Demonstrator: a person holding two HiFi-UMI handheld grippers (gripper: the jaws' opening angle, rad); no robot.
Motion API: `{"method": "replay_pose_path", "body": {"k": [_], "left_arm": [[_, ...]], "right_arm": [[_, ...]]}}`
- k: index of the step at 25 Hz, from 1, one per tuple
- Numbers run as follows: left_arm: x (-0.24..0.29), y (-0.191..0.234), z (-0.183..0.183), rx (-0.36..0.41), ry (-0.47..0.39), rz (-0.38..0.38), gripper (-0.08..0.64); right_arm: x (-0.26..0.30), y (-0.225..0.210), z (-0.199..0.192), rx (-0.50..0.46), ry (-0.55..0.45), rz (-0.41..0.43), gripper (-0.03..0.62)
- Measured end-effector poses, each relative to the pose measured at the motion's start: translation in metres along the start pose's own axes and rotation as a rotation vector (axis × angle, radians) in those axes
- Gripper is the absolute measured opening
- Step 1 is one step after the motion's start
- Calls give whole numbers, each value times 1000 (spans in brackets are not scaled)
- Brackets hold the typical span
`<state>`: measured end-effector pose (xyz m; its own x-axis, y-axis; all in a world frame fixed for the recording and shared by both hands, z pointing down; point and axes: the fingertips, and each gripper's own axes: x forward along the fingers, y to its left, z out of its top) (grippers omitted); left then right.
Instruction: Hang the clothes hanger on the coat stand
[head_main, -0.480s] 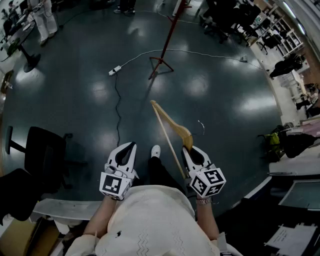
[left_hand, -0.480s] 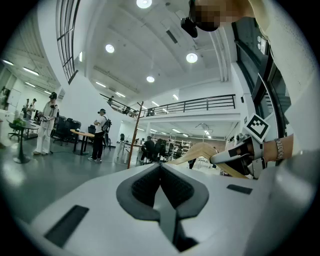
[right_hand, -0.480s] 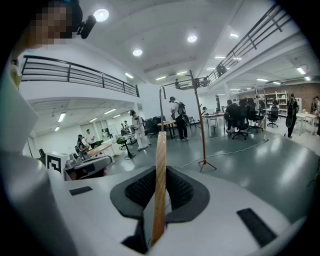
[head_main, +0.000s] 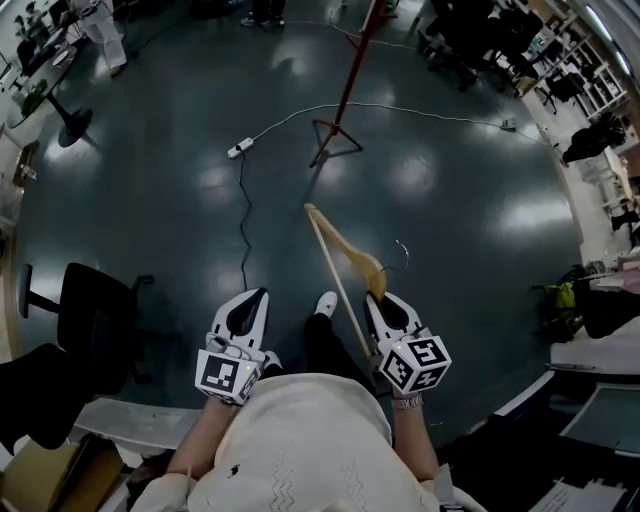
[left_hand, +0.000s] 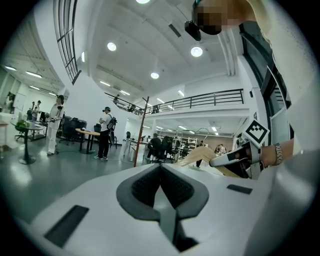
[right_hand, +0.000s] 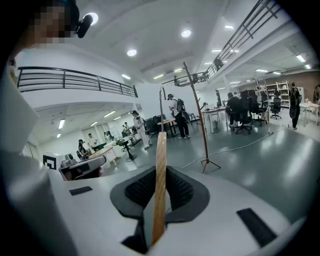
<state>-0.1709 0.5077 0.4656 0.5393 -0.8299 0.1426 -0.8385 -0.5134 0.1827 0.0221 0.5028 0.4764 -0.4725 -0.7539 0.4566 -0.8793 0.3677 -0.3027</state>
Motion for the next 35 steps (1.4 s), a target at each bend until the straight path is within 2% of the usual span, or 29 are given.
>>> {"method": "replay_pose_path", "body": {"k": [11,17,25,30,35], "left_arm": [[172,-2,40,33,-11,23,12],[238,-18,65,53,-38,68,12],[281,-2,70,55,-2,115,12],[321,17,74,50,-15,98,12],[386,42,89,54,-27,51,12]], "right_arm": [[73,-129,89,-37,20,77,69],[94,-191,125,-57,27,120,69],[123,-224,155,-53,14,134,69],[145,-247,168,-24,2,93,69],[182,-275,195,-21,16,59,69]]}}
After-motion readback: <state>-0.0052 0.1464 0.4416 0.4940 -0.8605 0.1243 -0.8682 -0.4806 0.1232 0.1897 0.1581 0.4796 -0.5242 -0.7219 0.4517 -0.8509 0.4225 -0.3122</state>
